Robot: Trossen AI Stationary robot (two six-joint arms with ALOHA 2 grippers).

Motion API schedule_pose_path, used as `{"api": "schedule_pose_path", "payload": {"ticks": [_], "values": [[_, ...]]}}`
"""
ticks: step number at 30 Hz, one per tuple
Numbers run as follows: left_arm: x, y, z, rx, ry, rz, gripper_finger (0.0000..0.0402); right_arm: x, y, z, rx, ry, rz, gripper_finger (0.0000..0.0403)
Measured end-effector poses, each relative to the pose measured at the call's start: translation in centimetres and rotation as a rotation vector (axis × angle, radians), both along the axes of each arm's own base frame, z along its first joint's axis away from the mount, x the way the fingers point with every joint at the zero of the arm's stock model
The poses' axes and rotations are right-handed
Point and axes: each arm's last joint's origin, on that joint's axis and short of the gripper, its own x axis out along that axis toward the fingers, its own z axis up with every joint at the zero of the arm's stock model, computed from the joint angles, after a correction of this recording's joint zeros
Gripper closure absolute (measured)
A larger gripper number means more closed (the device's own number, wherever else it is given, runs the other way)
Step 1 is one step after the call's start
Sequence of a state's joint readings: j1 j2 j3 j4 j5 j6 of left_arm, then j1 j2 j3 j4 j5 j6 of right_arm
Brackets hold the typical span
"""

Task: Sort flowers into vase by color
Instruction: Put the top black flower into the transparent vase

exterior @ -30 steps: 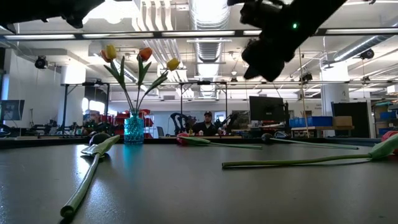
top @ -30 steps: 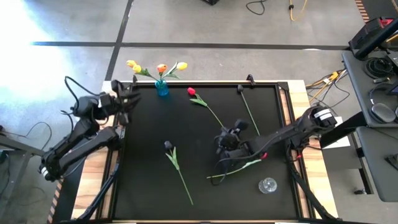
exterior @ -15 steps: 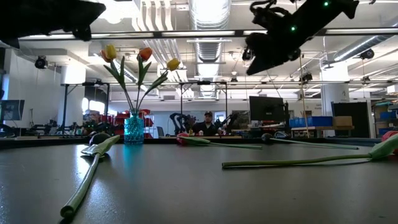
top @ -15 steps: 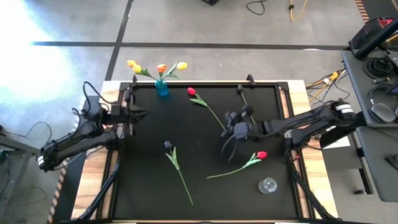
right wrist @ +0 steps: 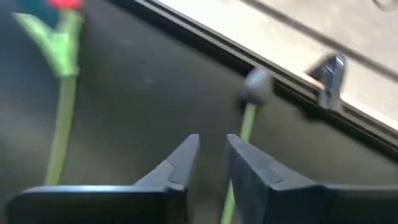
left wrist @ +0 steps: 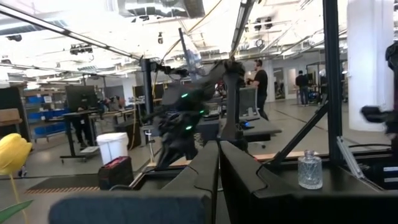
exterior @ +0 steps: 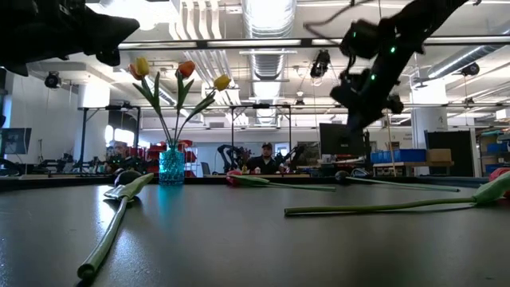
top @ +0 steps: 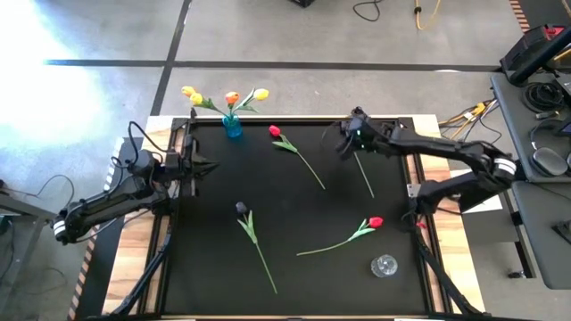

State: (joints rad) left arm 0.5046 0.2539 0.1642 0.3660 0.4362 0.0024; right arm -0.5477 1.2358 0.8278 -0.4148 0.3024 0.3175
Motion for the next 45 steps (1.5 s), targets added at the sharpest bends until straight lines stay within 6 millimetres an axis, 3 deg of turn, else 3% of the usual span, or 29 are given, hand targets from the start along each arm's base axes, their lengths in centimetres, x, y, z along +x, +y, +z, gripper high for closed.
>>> {"api": "schedule_pose_path", "payload": {"ticks": [8,16,24,39,45], "values": [[0.0,0.0,-0.1,-0.008,0.007,-0.002,0.0402,-0.2,-5.0,-3.6,0.201,0.114,-0.078,0.0240],[0.2,0.1,-0.2,-0.019,0.025,-0.002,0.0402,1.9,-8.8,-6.1,0.314,0.261,-0.107,0.0228],[0.4,0.2,-0.4,-0.027,0.040,-0.002,0.0402,3.4,-10.4,-6.8,0.370,0.304,-0.139,0.0254],[0.4,0.2,-0.4,-0.027,0.041,-0.002,0.0401,2.5,-11.0,-7.2,0.403,0.329,-0.174,0.0363],[0.4,0.2,-0.2,-0.004,0.027,0.002,0.0401,2.1,-10.3,-6.8,0.468,0.352,-0.120,0.0391]]}}
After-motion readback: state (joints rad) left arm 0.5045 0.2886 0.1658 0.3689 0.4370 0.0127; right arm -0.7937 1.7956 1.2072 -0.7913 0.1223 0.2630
